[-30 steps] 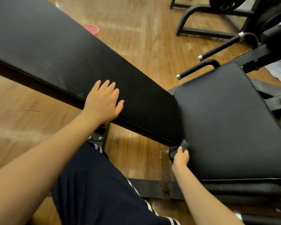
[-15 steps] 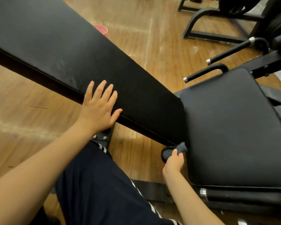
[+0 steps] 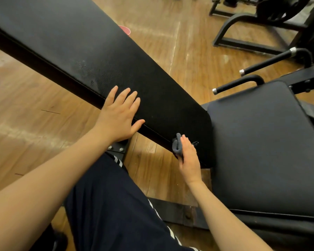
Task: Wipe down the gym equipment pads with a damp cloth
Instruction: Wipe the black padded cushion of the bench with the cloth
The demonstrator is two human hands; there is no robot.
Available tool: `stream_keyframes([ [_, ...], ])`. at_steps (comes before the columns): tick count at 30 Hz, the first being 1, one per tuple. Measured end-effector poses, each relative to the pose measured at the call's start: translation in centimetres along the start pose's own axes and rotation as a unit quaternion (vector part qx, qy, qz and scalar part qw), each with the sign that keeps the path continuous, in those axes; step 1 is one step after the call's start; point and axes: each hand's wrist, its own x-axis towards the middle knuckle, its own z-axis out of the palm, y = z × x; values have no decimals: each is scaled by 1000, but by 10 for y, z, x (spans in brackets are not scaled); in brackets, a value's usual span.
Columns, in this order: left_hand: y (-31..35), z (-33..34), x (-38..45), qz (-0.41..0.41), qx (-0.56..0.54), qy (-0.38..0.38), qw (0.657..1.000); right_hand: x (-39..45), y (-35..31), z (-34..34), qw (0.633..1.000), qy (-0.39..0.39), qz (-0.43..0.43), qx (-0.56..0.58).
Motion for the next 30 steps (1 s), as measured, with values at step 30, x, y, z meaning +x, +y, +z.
stream_keyframes([
  [30,-12,-1,-16,13,-21,-6,1000,-4,24,-13,999,-14,-21,-23],
])
